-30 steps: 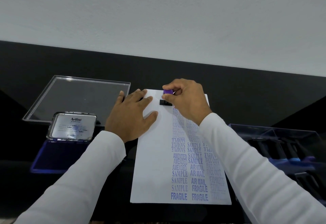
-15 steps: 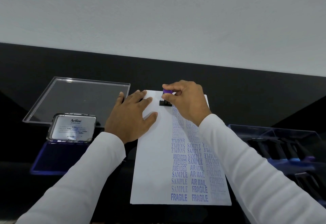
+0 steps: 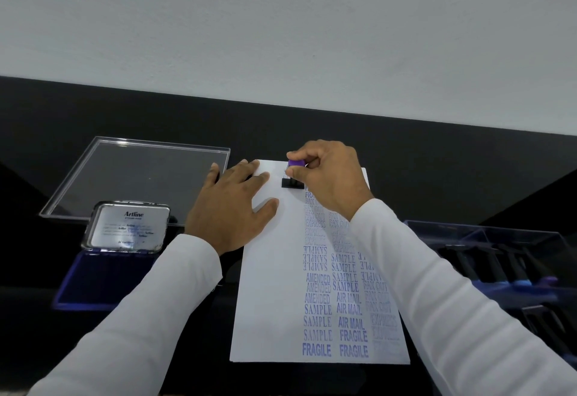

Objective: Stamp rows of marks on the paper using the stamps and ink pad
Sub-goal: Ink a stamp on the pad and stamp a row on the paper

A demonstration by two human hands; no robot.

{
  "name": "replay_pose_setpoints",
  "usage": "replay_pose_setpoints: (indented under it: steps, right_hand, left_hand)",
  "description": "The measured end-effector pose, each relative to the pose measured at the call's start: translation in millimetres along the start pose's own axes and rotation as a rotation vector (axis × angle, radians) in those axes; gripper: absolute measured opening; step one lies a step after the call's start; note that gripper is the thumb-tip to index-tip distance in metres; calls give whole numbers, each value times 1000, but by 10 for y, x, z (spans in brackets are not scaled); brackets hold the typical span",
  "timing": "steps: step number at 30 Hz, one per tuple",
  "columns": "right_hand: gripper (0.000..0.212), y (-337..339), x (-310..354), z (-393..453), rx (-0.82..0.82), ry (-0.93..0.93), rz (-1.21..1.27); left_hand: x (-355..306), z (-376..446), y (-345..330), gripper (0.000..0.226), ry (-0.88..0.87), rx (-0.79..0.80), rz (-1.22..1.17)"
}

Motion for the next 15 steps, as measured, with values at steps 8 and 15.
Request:
replay_pose_setpoints:
  steps: [8, 15]
  right_hand:
    - [21, -8, 17, 18, -3, -29, 6]
    - [18, -4, 23, 35, -14, -44, 43]
  left_hand:
    - [-3, -3, 12, 73, 2, 0, -7]
    - [3, -7, 5, 73, 0, -2, -8]
Point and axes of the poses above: each hand's wrist, its own z-axis towards the middle knuckle, its own y-axis out of the back of the hand, x = y × z, the point moved 2 cm from there along z, towards the middle knuckle, and after that the axes turned 2 degrees about -x, right-handed, at the moved point
